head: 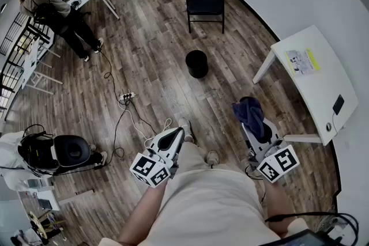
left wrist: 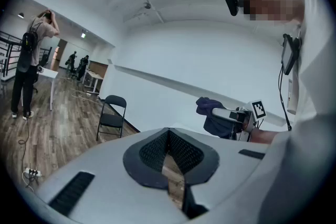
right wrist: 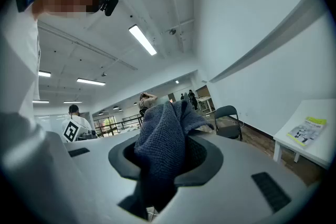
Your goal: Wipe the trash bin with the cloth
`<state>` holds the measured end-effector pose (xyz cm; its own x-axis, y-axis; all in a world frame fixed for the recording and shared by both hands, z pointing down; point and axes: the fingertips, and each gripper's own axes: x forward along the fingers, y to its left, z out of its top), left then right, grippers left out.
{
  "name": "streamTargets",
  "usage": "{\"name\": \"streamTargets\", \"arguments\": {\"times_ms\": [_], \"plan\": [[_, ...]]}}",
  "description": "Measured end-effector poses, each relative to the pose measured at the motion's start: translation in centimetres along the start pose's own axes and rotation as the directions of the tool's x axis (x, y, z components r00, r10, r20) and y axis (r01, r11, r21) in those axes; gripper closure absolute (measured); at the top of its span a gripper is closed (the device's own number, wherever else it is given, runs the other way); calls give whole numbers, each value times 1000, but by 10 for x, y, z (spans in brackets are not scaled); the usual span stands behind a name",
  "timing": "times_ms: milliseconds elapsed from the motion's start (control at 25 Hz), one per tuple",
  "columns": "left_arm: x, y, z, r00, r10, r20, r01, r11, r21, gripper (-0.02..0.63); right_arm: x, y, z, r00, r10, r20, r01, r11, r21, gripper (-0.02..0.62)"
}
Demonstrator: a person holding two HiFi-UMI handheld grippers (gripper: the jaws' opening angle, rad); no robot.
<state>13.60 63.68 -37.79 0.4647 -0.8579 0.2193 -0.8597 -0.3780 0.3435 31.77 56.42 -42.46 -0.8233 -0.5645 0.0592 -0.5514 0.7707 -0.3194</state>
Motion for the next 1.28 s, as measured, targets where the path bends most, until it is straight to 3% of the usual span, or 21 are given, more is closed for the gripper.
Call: {"name": "streamTargets", "arguments": {"times_ms": [440,960,1280], "plan": [[42,87,33,999,-40,-36,40,999,16,600,83,-23,5,999,-43,-16,43,999,1,472],[110,208,92,987,-137,-82,139,990,24,600,216,-54,22,992,-121,-30,121,993,-3,472],[137,267,108,978,-181,-101,184,983,27,600,275,-71,27,986,-166,-22,166,986,-2,472]]}}
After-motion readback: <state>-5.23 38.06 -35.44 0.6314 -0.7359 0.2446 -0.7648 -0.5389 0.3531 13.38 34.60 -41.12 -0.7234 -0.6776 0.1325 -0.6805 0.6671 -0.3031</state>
